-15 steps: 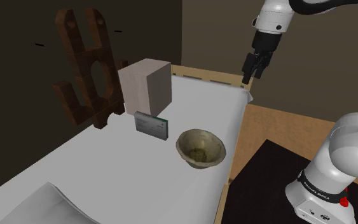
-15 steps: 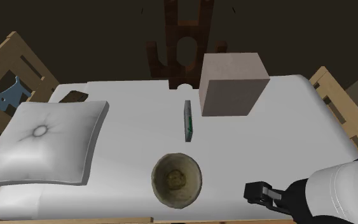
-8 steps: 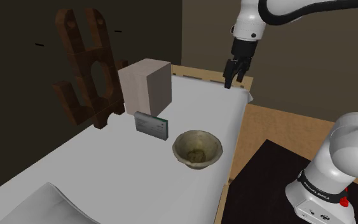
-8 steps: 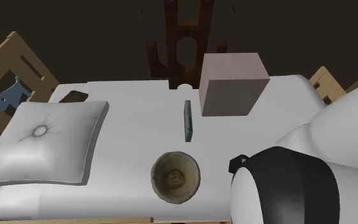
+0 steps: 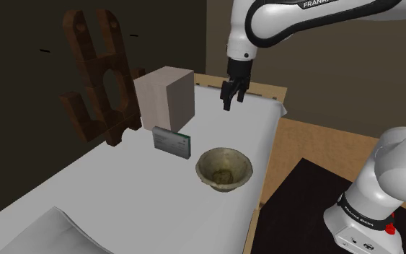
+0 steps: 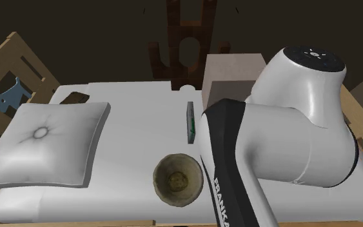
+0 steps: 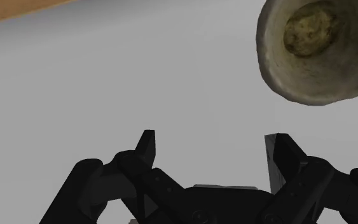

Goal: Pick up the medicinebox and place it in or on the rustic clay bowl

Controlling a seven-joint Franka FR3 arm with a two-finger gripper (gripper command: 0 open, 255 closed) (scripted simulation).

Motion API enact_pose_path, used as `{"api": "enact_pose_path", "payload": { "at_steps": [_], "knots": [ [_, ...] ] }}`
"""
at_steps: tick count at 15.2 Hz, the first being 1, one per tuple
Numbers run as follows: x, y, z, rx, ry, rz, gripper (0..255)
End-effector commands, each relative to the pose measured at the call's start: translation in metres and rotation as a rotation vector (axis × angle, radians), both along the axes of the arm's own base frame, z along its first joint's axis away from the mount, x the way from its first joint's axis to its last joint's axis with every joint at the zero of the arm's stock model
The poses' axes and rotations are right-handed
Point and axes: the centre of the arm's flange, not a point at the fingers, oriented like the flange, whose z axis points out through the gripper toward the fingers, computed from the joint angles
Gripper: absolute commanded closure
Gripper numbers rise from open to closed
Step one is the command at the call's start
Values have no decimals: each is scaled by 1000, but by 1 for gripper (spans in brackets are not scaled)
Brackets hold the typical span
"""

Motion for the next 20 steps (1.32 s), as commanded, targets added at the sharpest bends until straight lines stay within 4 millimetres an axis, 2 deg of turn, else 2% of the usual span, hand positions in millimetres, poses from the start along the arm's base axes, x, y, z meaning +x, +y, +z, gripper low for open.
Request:
{"api": "enact_pose_path", "payload": {
  "at_steps": [1, 9, 17, 18, 20],
  "knots": [
    [18, 14, -12, -1, 7, 26, 0],
    [90, 83, -57, -7, 34, 126, 0],
    [153, 158, -105, -12, 61, 225, 0],
    [160, 167, -110, -13, 64, 237, 0],
    [159, 167, -121, -13, 64, 237, 0]
  ]
}}
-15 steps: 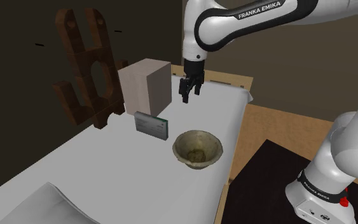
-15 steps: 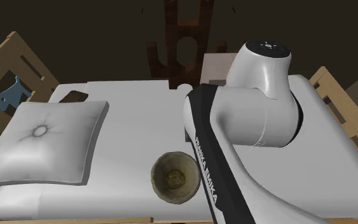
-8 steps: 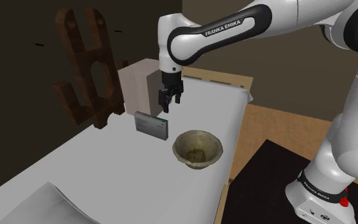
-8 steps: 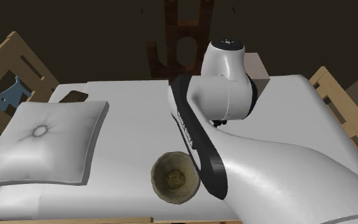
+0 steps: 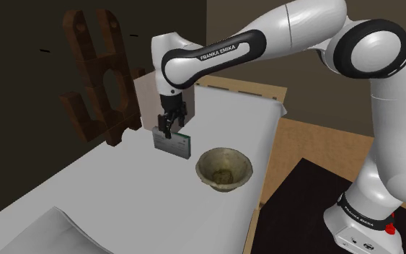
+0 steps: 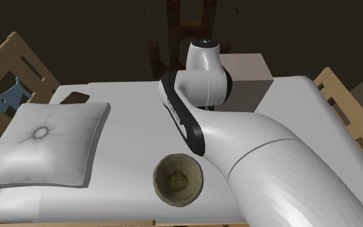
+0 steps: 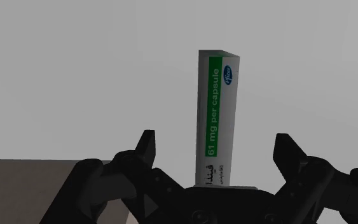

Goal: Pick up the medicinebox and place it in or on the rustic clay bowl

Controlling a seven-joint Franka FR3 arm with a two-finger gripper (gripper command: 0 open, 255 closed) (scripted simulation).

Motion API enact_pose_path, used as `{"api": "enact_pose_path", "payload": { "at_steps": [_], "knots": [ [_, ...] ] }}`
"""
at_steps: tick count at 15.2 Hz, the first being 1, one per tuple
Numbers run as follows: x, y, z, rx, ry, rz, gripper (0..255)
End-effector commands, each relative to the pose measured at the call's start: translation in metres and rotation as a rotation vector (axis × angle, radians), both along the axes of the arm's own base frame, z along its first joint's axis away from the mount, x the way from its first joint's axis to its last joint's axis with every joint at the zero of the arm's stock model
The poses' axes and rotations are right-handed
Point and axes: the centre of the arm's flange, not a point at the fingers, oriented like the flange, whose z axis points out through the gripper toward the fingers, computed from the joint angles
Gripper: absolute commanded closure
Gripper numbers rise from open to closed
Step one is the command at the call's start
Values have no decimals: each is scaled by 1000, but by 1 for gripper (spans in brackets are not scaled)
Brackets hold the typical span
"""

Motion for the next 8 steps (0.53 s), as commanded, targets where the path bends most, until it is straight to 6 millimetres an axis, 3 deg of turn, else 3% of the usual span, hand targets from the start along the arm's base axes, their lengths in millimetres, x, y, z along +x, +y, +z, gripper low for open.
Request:
{"api": "enact_pose_path", "payload": {
  "at_steps": [1, 5, 8],
  "knots": [
    [2, 3, -12, 0, 0, 3, 0],
    [1, 4, -33, 0, 0, 3, 0],
    [1, 4, -36, 0, 0, 3, 0]
  ]
}}
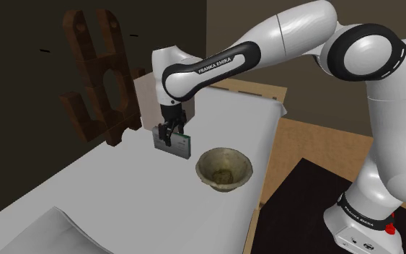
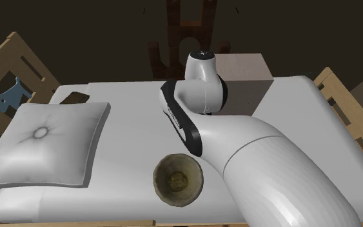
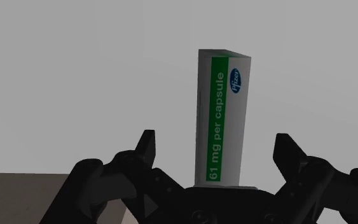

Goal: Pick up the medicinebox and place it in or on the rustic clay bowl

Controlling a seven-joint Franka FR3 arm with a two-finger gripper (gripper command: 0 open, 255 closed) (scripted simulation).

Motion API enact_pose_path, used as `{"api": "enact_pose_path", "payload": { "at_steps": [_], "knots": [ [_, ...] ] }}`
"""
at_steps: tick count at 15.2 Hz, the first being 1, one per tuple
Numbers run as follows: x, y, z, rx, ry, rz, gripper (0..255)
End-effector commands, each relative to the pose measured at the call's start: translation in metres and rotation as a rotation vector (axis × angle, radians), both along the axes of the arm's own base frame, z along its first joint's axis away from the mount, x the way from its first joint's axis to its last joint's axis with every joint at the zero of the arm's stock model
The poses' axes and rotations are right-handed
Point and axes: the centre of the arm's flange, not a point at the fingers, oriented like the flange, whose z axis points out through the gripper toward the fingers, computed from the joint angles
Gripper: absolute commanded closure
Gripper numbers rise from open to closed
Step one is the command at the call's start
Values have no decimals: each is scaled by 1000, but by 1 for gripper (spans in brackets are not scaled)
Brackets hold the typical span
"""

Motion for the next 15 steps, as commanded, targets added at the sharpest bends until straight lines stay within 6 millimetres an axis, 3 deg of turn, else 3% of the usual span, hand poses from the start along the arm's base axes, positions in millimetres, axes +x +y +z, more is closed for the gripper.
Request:
{"api": "enact_pose_path", "payload": {
  "at_steps": [1, 6, 7, 15],
  "knots": [
    [0, 0, -1, 0, 0, 0, 0],
    [0, 0, -1, 0, 0, 0, 0],
    [0, 0, -1, 0, 0, 0, 255],
    [0, 1, -1, 0, 0, 0, 255]
  ]
}}
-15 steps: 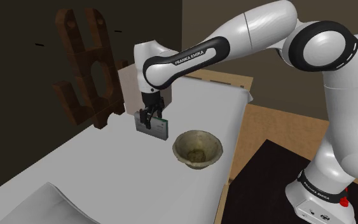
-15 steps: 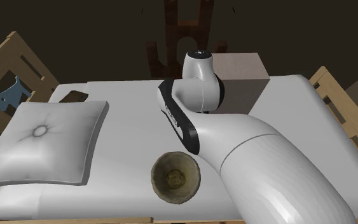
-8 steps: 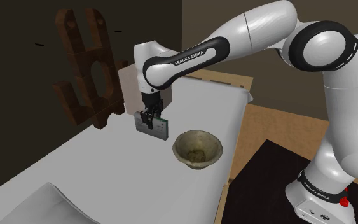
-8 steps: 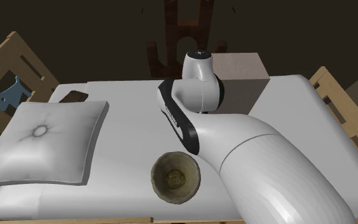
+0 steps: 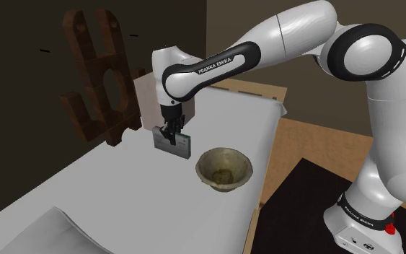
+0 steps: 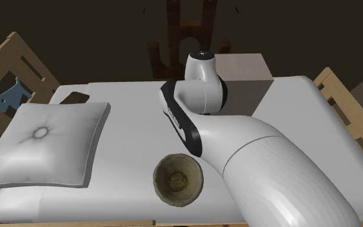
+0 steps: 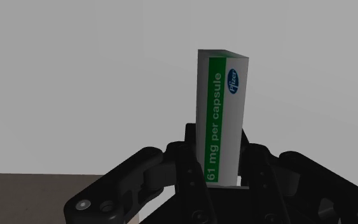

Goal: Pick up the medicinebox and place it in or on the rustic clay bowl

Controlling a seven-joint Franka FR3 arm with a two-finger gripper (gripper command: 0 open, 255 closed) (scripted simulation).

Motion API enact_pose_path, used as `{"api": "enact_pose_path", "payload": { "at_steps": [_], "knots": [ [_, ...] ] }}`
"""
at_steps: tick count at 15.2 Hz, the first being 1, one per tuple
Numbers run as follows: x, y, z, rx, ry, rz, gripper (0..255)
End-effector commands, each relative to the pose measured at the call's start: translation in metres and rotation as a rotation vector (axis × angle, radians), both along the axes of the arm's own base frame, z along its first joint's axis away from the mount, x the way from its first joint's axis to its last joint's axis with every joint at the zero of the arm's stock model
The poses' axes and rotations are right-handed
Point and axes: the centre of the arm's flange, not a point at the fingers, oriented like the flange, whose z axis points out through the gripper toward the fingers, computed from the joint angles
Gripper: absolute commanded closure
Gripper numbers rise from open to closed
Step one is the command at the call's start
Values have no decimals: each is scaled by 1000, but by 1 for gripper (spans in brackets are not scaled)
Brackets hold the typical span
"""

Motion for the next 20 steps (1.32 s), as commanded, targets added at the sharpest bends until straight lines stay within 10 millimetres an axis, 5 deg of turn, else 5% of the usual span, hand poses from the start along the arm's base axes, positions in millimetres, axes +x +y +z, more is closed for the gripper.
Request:
{"api": "enact_pose_path", "payload": {
  "at_steps": [1, 20],
  "knots": [
    [0, 0, 0, 0, 0, 0, 255],
    [0, 0, 100, 0, 0, 0, 255]
  ]
}}
